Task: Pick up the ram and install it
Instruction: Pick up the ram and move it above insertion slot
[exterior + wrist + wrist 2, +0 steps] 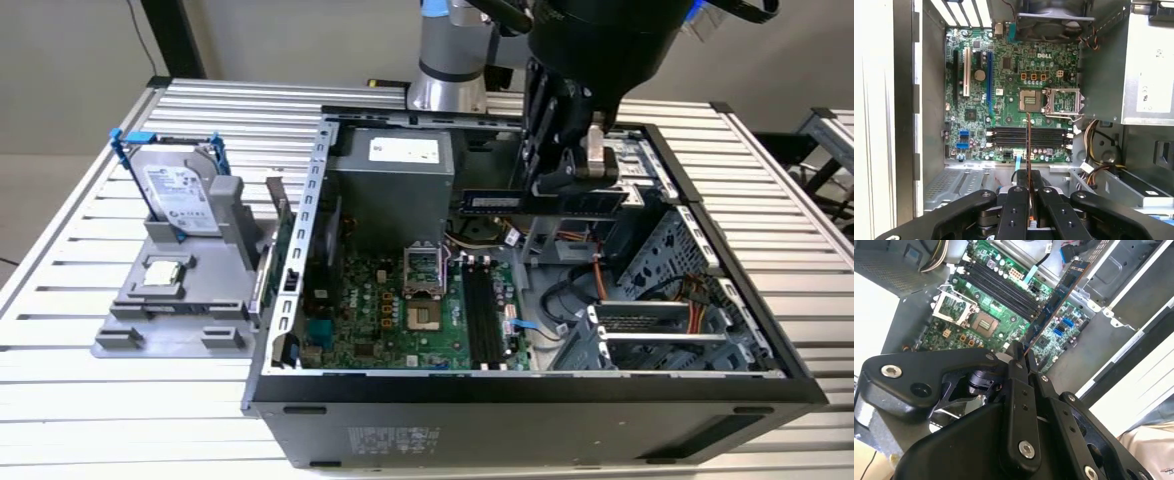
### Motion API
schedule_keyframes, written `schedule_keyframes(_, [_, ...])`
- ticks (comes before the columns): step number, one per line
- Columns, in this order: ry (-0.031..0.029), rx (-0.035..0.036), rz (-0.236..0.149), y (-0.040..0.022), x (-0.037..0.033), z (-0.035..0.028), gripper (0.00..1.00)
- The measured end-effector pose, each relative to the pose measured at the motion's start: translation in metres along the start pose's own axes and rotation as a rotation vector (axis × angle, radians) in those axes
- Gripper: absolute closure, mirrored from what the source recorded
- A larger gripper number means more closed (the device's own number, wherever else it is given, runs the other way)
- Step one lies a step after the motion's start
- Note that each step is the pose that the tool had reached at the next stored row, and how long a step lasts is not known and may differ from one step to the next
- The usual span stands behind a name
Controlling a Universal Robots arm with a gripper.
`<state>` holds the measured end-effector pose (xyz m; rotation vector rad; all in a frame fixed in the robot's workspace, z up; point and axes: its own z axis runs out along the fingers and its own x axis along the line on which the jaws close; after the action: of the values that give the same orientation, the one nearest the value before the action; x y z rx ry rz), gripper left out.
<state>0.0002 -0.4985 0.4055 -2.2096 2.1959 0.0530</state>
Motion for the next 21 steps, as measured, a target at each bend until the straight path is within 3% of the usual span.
schedule_keyframes(12, [0.0000,-0.0001,0.000,-0.0003,-0.0271,0.0012,1.00])
schedule_keyframes(16, [0.0000,0.0000,0.000,-0.0004,-0.0320,0.0014,1.00])
schedule_keyframes(21, [-0.0001,0.0000,0.000,-0.0004,-0.0323,0.0014,1.00])
